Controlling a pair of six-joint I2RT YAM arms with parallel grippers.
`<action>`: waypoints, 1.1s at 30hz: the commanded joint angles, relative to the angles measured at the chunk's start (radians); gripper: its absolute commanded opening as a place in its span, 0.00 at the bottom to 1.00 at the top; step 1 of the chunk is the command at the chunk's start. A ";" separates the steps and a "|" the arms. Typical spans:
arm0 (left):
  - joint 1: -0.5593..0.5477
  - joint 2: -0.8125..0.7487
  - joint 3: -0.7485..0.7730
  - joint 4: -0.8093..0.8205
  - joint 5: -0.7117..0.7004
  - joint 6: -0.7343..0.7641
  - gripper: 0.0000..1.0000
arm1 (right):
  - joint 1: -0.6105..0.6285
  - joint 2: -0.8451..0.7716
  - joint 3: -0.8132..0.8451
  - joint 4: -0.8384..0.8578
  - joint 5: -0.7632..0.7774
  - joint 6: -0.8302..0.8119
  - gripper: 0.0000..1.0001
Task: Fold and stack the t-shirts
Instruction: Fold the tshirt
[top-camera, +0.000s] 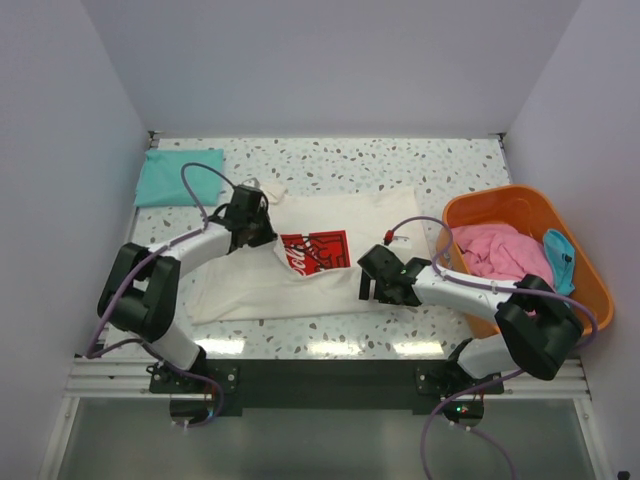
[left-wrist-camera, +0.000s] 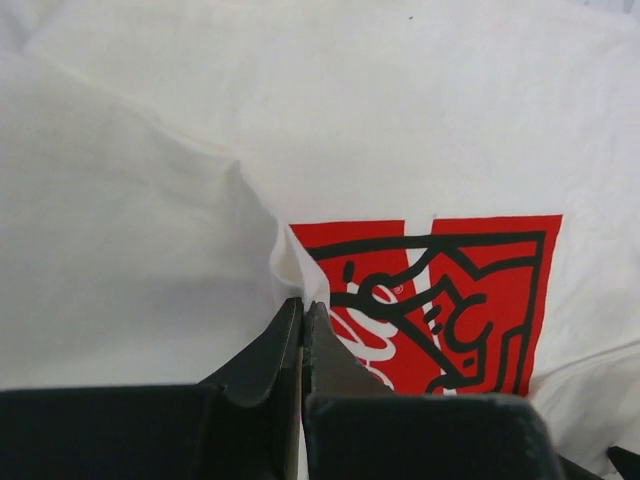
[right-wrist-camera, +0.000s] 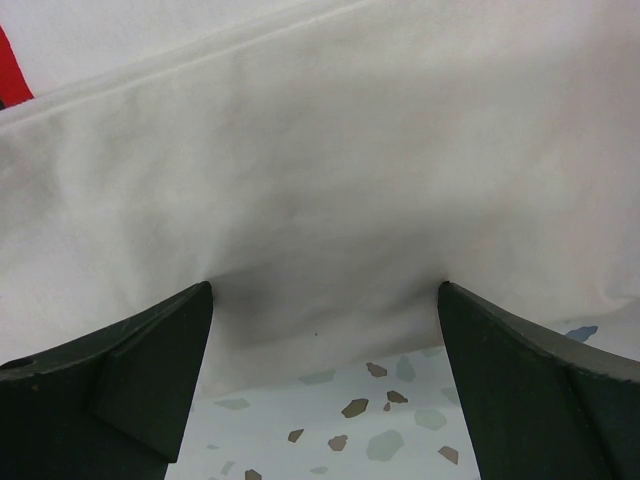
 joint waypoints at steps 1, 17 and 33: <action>-0.008 0.037 0.059 0.085 0.045 -0.023 0.00 | 0.001 -0.019 0.000 0.016 0.021 0.031 0.99; -0.020 0.230 0.272 0.008 0.012 -0.012 0.97 | 0.002 -0.039 -0.037 0.032 0.010 0.085 0.99; 0.051 0.215 0.579 -0.162 -0.120 0.253 1.00 | -0.007 -0.098 0.275 -0.108 0.173 -0.124 0.99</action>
